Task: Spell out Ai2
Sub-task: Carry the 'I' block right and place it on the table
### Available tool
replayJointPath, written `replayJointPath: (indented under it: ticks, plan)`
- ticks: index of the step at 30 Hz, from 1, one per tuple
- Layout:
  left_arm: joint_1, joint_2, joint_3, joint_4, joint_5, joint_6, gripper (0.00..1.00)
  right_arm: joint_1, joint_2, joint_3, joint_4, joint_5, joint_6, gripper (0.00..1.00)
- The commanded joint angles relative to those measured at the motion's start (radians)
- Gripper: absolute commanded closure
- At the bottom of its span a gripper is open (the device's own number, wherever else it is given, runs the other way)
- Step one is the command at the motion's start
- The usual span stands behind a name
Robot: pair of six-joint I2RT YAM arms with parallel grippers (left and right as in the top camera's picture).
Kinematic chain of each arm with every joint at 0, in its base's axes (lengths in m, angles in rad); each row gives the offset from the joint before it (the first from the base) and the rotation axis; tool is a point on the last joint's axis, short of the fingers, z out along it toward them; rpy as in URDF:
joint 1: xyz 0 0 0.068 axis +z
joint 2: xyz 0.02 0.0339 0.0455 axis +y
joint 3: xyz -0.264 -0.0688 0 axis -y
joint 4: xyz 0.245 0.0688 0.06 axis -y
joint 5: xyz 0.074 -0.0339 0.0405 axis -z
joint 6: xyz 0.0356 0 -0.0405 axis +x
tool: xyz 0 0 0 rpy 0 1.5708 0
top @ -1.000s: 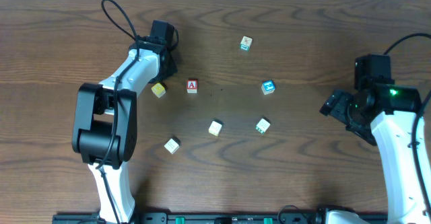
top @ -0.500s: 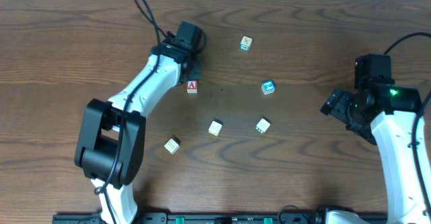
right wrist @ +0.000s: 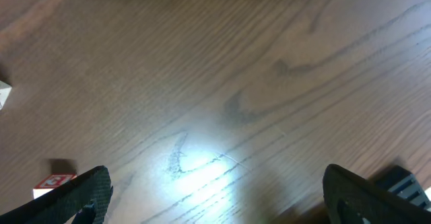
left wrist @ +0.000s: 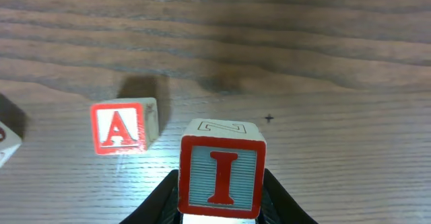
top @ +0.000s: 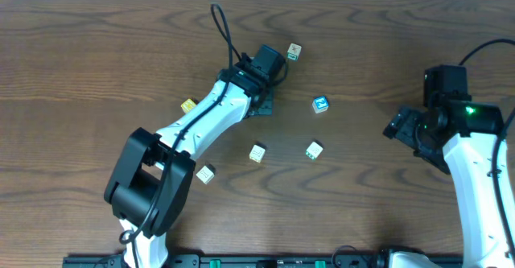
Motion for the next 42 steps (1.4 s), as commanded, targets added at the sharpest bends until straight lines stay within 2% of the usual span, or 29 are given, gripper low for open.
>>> replayJointPath:
  ticks: [1,8,14,24,27,31,42]
  plan:
    - [-0.009,-0.003,0.000,0.027,-0.019,-0.035,0.71,-0.003,0.006,0.013,-0.016,0.015,0.001,0.01]
    - [-0.011,0.082,0.000,0.086,-0.017,-0.035,0.72,-0.003,0.006,0.013,-0.032,0.015,0.001,0.01]
    - [-0.011,0.137,0.000,0.128,0.050,-0.035,0.72,-0.003,0.006,0.013,-0.032,0.015,0.001,0.01]
    - [-0.016,0.148,0.000,0.145,0.130,-0.046,0.72,-0.003,0.006,0.013,-0.031,0.015,0.001,0.01]
    - [-0.016,0.148,0.000,0.145,0.129,-0.046,0.70,-0.003,0.006,0.013,-0.031,0.015,0.001,0.01]
    - [-0.016,0.148,0.000,0.145,0.125,-0.046,0.58,-0.003,0.006,0.013,-0.031,0.015,0.001,0.01]
    - [-0.015,0.145,0.037,0.120,0.122,-0.042,0.53,-0.003,0.006,0.013,-0.031,0.015,0.001,0.01]
